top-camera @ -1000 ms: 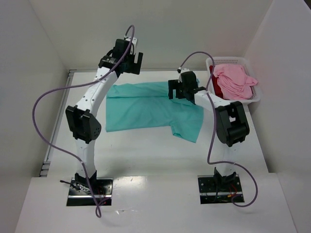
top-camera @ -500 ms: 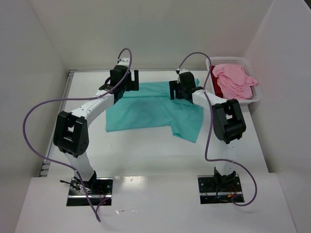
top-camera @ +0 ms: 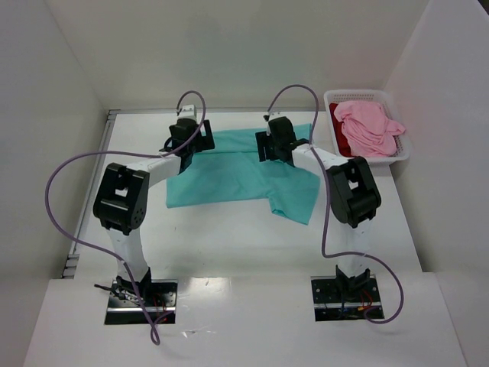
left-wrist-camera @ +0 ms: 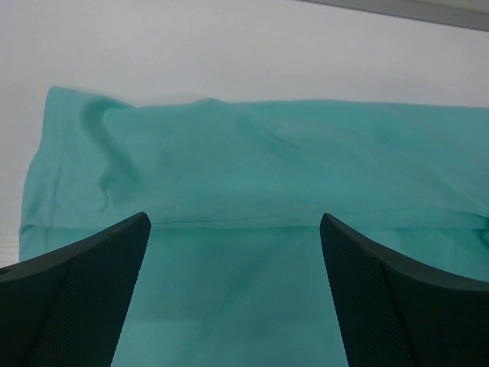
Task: Fold and stack the t-shirts
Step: Fold the flattened tshirt in 1/3 of the way
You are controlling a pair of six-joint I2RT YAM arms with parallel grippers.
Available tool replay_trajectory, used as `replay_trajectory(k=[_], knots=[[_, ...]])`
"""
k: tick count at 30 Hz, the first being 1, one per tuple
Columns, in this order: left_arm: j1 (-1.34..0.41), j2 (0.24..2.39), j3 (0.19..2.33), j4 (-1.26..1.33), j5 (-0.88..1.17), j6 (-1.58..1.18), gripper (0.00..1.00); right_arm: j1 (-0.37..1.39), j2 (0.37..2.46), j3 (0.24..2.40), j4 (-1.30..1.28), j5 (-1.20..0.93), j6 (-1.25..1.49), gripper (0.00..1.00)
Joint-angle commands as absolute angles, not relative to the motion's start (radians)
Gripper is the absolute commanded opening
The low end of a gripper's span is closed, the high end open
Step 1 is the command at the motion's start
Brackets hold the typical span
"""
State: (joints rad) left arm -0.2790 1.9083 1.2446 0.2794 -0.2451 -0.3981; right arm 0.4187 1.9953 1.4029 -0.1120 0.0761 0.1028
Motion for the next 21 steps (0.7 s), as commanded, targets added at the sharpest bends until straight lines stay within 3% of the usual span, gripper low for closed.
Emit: replay_trajectory(k=[1, 4, 18, 20, 21], knots=[[-0.281, 1.917, 1.253, 0.399, -0.202, -0.43, 1.0, 0.416, 2.032, 1.463, -0.126, 0.144, 0.091, 0.72], [-0.281, 1.927, 1.253, 0.411, -0.181, -0.419, 1.0, 0.416, 2.043, 1.485, -0.135, 0.169, 0.091, 0.72], [-0.272, 1.996, 1.289, 0.405, -0.12, -0.429, 1.0, 0.416, 2.155, 1.606, -0.238, 0.233, 0.071, 0.54], [-0.262, 2.006, 1.301, 0.396, -0.12, -0.43, 1.0, 0.416, 2.166, 1.615, -0.249, 0.233, 0.071, 0.5], [-0.262, 2.006, 1.31, 0.385, -0.12, -0.43, 1.0, 0.416, 2.166, 1.615, -0.249, 0.233, 0.071, 0.43]])
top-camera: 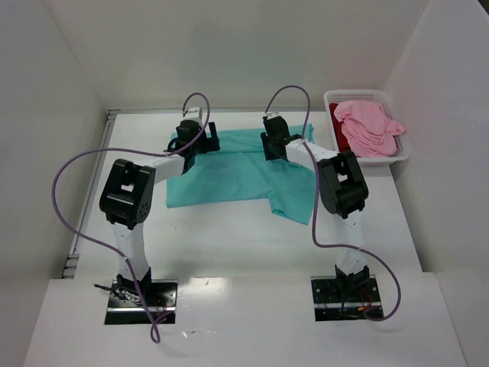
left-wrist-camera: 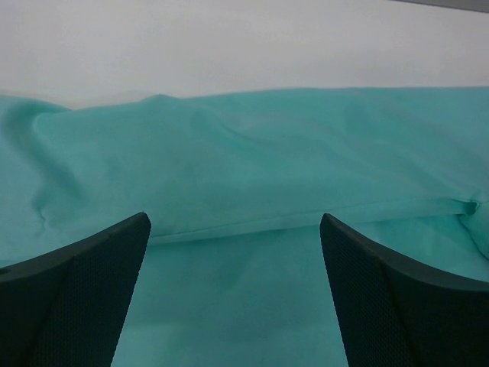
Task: Fold and stack the t-shirts
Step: Fold the flattened tshirt in 1/3 of the way
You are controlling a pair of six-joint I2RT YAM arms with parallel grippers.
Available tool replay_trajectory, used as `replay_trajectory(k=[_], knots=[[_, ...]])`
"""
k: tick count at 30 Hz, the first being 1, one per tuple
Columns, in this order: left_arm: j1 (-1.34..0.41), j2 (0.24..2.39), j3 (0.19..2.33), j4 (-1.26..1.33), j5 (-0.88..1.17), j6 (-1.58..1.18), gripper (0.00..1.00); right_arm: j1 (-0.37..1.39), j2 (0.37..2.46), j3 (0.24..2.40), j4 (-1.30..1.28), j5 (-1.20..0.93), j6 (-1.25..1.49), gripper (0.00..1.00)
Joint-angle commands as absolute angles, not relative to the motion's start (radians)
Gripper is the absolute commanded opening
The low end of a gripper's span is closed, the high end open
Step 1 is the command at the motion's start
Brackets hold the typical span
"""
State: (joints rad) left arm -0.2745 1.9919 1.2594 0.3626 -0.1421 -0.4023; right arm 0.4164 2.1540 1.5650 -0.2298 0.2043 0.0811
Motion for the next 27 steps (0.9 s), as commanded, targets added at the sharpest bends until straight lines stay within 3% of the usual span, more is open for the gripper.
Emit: replay_trajectory(k=[1, 3, 9, 12, 27], knots=[[-0.262, 2.006, 1.31, 0.385, -0.109, -0.43, 1.0, 0.416, 2.175, 1.626, -0.249, 0.233, 0.071, 0.39], [-0.262, 2.017, 1.319, 0.385, -0.109, -0.43, 1.0, 0.416, 2.175, 1.626, -0.258, 0.244, 0.071, 0.28], [-0.253, 2.045, 1.348, 0.347, -0.1, -0.43, 1.0, 0.416, 2.175, 1.637, -0.258, 0.244, 0.061, 0.13], [-0.253, 2.045, 1.358, 0.347, -0.1, -0.43, 1.0, 0.416, 2.175, 1.637, -0.258, 0.244, 0.061, 0.0], [-0.244, 2.094, 1.419, 0.278, -0.071, -0.42, 1.0, 0.384, 2.062, 1.628, -0.302, 0.115, 0.081, 0.0]])
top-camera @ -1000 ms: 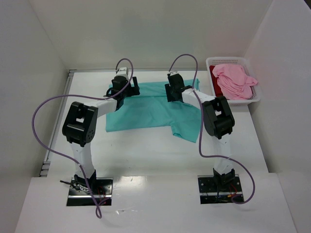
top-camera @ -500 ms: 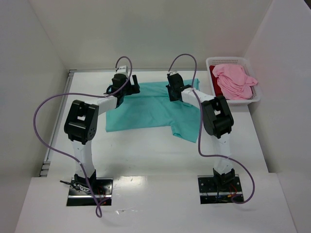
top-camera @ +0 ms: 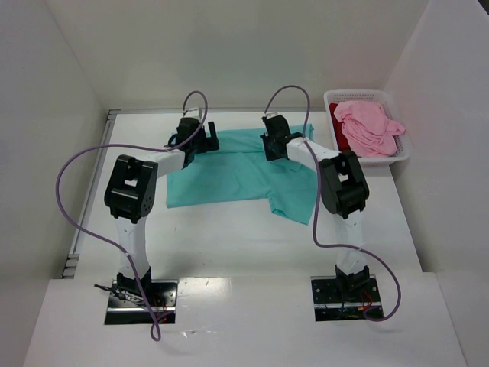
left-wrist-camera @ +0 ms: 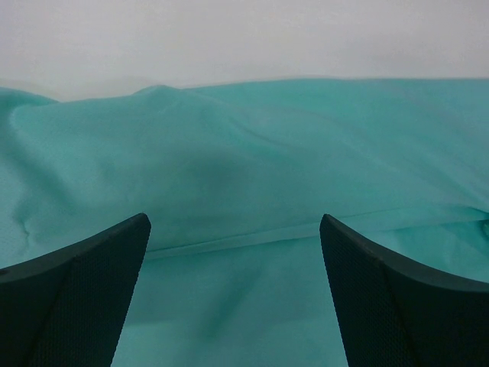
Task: Fold and stack the t-shirts
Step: Fold the flattened tshirt in 1/3 of the way
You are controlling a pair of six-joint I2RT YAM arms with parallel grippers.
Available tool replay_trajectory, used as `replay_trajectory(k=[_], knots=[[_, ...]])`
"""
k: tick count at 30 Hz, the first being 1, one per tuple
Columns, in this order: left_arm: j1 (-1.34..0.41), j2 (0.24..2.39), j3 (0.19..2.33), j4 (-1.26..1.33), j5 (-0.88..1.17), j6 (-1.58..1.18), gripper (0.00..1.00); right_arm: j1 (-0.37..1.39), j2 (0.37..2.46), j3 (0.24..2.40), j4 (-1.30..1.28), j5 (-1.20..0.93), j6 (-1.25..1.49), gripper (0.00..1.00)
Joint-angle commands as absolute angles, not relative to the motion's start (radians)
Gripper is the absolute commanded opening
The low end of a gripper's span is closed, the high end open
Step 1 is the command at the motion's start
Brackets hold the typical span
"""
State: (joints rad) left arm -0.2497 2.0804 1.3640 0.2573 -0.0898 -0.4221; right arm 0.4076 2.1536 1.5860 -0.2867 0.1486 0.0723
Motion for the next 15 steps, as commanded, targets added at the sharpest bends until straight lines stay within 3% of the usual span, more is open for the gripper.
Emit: replay_trajectory(k=[1, 15], knots=[[-0.244, 2.094, 1.419, 0.278, -0.06, -0.42, 1.0, 0.383, 2.062, 1.628, -0.302, 0.106, 0.081, 0.0], [-0.244, 2.123, 1.437, 0.258, -0.051, -0.411, 1.0, 0.333, 2.042, 1.637, -0.348, -0.029, 0.115, 0.0]])
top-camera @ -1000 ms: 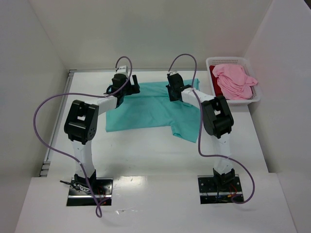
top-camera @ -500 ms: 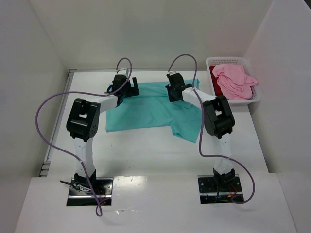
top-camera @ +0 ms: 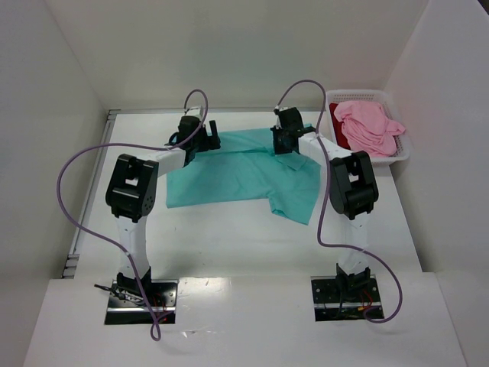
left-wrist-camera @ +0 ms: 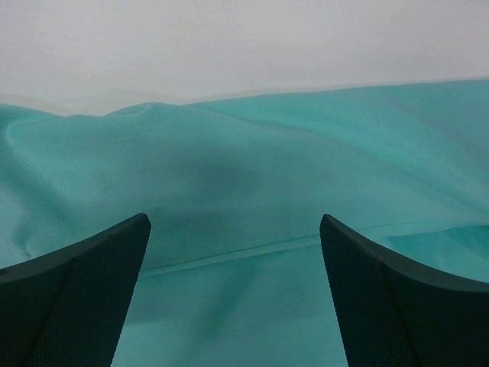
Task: Fold and stack the t-shirts
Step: Fold the flattened tshirt in 1/3 of the way
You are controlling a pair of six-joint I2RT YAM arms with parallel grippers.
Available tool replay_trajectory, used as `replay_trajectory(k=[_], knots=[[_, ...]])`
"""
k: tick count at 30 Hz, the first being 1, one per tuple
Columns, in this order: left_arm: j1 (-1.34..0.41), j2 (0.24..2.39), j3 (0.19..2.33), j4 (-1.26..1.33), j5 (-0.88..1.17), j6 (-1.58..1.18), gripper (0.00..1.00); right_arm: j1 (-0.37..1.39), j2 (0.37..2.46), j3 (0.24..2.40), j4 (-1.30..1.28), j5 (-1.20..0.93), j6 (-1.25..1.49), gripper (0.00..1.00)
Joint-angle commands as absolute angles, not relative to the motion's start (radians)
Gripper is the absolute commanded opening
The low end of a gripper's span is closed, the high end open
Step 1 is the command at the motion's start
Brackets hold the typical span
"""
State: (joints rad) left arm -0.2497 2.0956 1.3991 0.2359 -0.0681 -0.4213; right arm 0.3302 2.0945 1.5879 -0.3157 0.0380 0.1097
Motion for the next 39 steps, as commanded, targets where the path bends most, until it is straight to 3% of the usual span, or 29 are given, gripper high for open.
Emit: replay_trajectory(k=[1, 10, 19, 21, 24, 27, 28, 39], knots=[[-0.244, 2.123, 1.437, 0.258, -0.051, -0.411, 1.0, 0.333, 2.052, 1.637, -0.348, -0.044, 0.115, 0.0], [-0.235, 2.132, 1.456, 0.239, -0.051, -0.411, 1.0, 0.333, 2.062, 1.588, -0.348, -0.224, 0.081, 0.02], [-0.207, 2.132, 1.483, 0.219, -0.069, -0.411, 1.0, 0.342, 2.131, 1.598, -0.46, -0.103, 0.044, 0.06], [-0.207, 2.132, 1.483, 0.219, -0.069, -0.411, 1.0, 0.342, 2.143, 1.608, -0.475, -0.055, 0.044, 0.13], [-0.198, 2.132, 1.483, 0.219, -0.069, -0.411, 1.0, 0.342, 2.152, 1.618, -0.476, -0.055, 0.044, 0.31], [-0.198, 2.132, 1.483, 0.21, -0.069, -0.411, 1.0, 0.342, 2.143, 1.618, -0.465, -0.046, 0.054, 0.34], [-0.198, 2.132, 1.483, 0.21, -0.069, -0.411, 1.0, 0.342, 2.134, 1.618, -0.465, -0.046, 0.063, 0.43], [-0.189, 2.132, 1.513, 0.138, -0.181, -0.42, 1.0, 0.342, 1.953, 1.557, -0.328, -0.106, 0.081, 0.61]])
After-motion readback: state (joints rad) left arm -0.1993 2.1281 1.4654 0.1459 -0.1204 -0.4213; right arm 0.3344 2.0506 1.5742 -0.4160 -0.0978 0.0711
